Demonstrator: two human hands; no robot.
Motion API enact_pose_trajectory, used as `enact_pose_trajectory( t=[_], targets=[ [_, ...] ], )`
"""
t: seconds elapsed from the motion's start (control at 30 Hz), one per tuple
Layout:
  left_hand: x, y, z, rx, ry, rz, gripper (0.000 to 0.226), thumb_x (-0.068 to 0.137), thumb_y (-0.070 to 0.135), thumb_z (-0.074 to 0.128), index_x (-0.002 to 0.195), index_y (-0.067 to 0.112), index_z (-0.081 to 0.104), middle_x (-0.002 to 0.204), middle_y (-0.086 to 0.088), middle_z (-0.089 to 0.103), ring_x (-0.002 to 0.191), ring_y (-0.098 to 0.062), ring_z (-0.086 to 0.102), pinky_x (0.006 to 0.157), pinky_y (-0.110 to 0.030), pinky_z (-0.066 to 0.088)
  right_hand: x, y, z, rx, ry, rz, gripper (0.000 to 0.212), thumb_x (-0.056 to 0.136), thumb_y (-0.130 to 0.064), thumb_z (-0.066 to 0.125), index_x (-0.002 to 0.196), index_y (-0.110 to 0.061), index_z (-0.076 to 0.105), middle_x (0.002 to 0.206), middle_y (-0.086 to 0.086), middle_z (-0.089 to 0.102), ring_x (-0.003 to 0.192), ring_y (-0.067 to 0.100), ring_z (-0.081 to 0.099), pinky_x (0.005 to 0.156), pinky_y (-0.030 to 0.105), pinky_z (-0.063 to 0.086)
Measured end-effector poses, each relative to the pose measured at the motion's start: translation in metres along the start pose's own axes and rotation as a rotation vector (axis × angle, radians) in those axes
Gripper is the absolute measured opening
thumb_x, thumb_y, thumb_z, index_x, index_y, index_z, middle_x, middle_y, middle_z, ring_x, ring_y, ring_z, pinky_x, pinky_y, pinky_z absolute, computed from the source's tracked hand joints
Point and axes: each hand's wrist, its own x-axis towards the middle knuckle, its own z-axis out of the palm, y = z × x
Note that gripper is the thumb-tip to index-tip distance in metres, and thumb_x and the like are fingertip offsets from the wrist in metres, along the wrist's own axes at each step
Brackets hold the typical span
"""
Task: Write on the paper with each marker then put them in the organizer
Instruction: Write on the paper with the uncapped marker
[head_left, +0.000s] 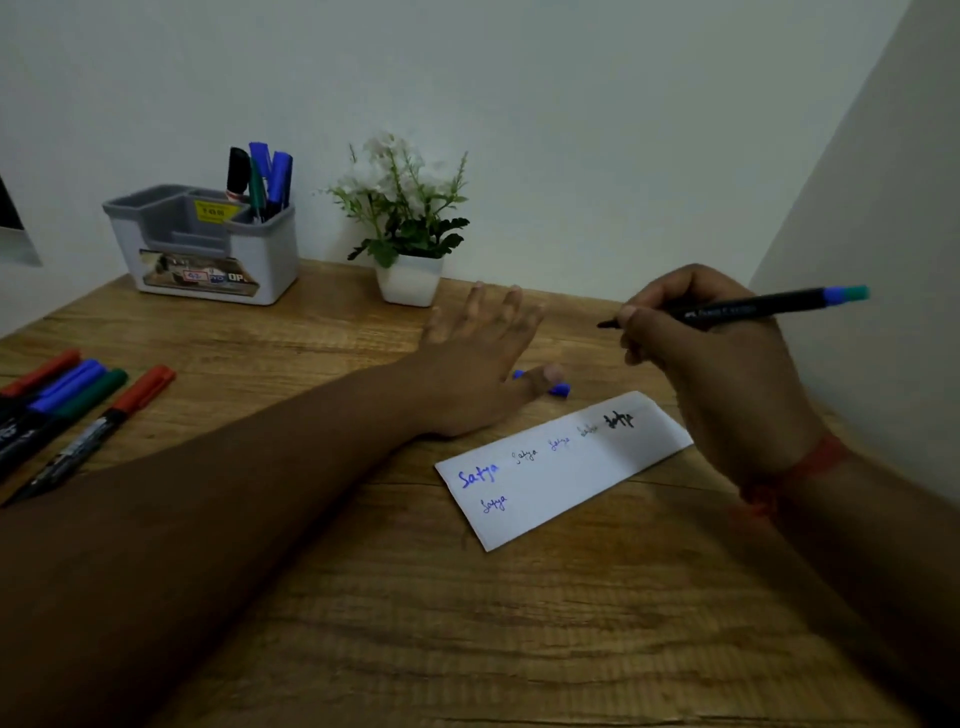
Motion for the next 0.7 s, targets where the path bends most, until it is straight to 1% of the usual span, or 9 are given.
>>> enact_pose_trajectory(
  t=[0.07, 0.17, 0.23, 0.37, 0.47, 0.53, 0.57, 0.63, 0.7],
  targets=[
    [0.001, -0.003, -0.001, 0.036, -0.009, 0.010, 0.079, 0.088, 0.074, 0.015, 0.153, 0.039, -0.014, 0.159, 0.010, -0.028, 0.143, -0.021, -0.034, 0.115, -0.060, -0.012, 0.014, 0.009, -0.005, -0.073, 0.000, -0.011, 0.005, 0.087, -0.005, 0.070, 0.088, -0.004, 0.065, 0.076, 0.007, 0.069, 0.071, 0.019, 0.066, 0.075, 0.042, 0.057],
    [0.004, -0.009, -0.002, 0.089, -0.006, 0.059, 0.075, 0.092, 0.070, 0.030, 0.155, 0.039, 0.002, 0.162, 0.010, -0.020, 0.144, -0.018, -0.031, 0.116, -0.060, -0.010, 0.022, 0.027, -0.012, -0.111, 0.011, -0.005, 0.008, 0.087, -0.005, 0.071, 0.090, -0.002, 0.065, 0.083, 0.012, 0.072, 0.073, 0.019, 0.068, 0.075, 0.039, 0.059],
    [0.005, -0.013, -0.002, 0.093, 0.014, 0.087, 0.074, 0.090, 0.070, 0.033, 0.154, 0.038, 0.014, 0.163, 0.012, -0.014, 0.146, -0.016, -0.027, 0.117, -0.060, -0.009, 0.022, 0.035, -0.015, -0.131, -0.013, 0.029, 0.008, 0.086, -0.007, 0.074, 0.089, -0.007, 0.067, 0.087, 0.009, 0.074, 0.079, 0.019, 0.072, 0.078, 0.037, 0.060],
    [0.004, -0.012, -0.002, 0.019, 0.071, 0.124, 0.067, 0.089, 0.066, 0.038, 0.149, 0.037, 0.033, 0.163, 0.015, 0.002, 0.148, -0.009, -0.016, 0.118, -0.056, -0.010, 0.019, 0.041, -0.021, -0.146, -0.133, 0.068, 0.006, 0.087, -0.015, 0.075, 0.092, -0.017, 0.074, 0.092, 0.000, 0.077, 0.091, 0.014, 0.074, 0.088, 0.034, 0.060],
    [0.003, -0.007, -0.003, -0.008, 0.121, 0.144, 0.063, 0.085, 0.062, 0.038, 0.142, 0.036, 0.045, 0.160, 0.014, 0.023, 0.150, -0.007, 0.001, 0.118, -0.057, -0.008, 0.016, 0.040, -0.021, -0.099, -0.176, 0.110, 0.007, 0.090, -0.020, 0.072, 0.096, -0.021, 0.075, 0.097, -0.001, 0.077, 0.094, 0.010, 0.074, 0.092, 0.032, 0.057],
    [0.003, -0.003, -0.004, 0.017, 0.151, 0.161, 0.049, 0.090, 0.055, 0.047, 0.134, 0.034, 0.055, 0.145, 0.014, 0.048, 0.143, -0.005, 0.026, 0.118, -0.059, -0.005, 0.015, 0.040, -0.020, -0.062, -0.182, 0.125, 0.008, 0.091, -0.019, 0.070, 0.096, -0.020, 0.076, 0.098, 0.000, 0.078, 0.093, 0.010, 0.074, 0.093, 0.032, 0.057],
    [0.004, 0.000, -0.005, 0.039, 0.154, 0.168, 0.039, 0.094, 0.050, 0.051, 0.129, 0.034, 0.059, 0.133, 0.016, 0.056, 0.134, -0.003, 0.038, 0.118, -0.058, -0.005, 0.015, 0.040, -0.020, -0.053, -0.183, 0.124, 0.008, 0.092, -0.018, 0.069, 0.096, -0.019, 0.076, 0.097, 0.001, 0.078, 0.093, 0.011, 0.074, 0.093, 0.032, 0.057],
    [0.004, 0.004, -0.004, 0.054, 0.172, 0.182, 0.025, 0.096, 0.041, 0.055, 0.119, 0.036, 0.064, 0.114, 0.018, 0.061, 0.116, 0.001, 0.050, 0.119, -0.056, -0.004, 0.016, 0.041, -0.020, -0.040, -0.185, 0.119, 0.007, 0.092, -0.017, 0.069, 0.095, -0.018, 0.076, 0.095, 0.004, 0.078, 0.092, 0.015, 0.075, 0.093, 0.034, 0.057],
    [0.003, 0.005, -0.004, 0.026, 0.219, 0.202, 0.017, 0.094, 0.037, 0.059, 0.109, 0.036, 0.066, 0.103, 0.019, 0.060, 0.105, 0.001, 0.053, 0.120, -0.052, 0.000, 0.016, 0.043, -0.019, 0.004, -0.199, 0.137, 0.007, 0.092, -0.014, 0.069, 0.094, -0.014, 0.075, 0.093, 0.007, 0.078, 0.090, 0.018, 0.076, 0.091, 0.035, 0.058]
  ],
)
